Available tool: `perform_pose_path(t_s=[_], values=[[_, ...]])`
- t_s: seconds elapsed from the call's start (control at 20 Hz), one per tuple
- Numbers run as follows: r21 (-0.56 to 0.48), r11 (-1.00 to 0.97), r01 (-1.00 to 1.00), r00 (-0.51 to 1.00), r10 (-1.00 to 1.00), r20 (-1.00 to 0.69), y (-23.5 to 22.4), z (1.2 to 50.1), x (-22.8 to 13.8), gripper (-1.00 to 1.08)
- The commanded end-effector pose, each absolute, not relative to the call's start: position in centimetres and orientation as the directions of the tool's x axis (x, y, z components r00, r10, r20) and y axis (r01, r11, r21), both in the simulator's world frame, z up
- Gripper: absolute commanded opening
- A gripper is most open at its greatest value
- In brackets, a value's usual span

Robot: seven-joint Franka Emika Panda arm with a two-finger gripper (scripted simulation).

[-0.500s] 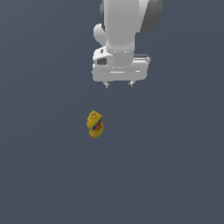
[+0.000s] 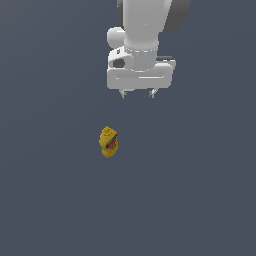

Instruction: Pick up the object and move it to a goal position.

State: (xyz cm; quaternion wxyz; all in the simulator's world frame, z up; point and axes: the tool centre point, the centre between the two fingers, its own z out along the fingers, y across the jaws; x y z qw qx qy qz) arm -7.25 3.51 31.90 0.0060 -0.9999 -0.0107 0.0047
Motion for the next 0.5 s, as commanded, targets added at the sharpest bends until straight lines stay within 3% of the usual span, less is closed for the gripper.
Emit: perform_pose_path(t_s=[0.0,0.45], values=[[-0.009,-1.000,0.026,1.000,0.026,-0.001,3.7,32.3,-7.1,1.00],[-0.012,-0.999,-0.040,0.999,-0.040,-0.004,2.6,31.3,-6.5,1.00]])
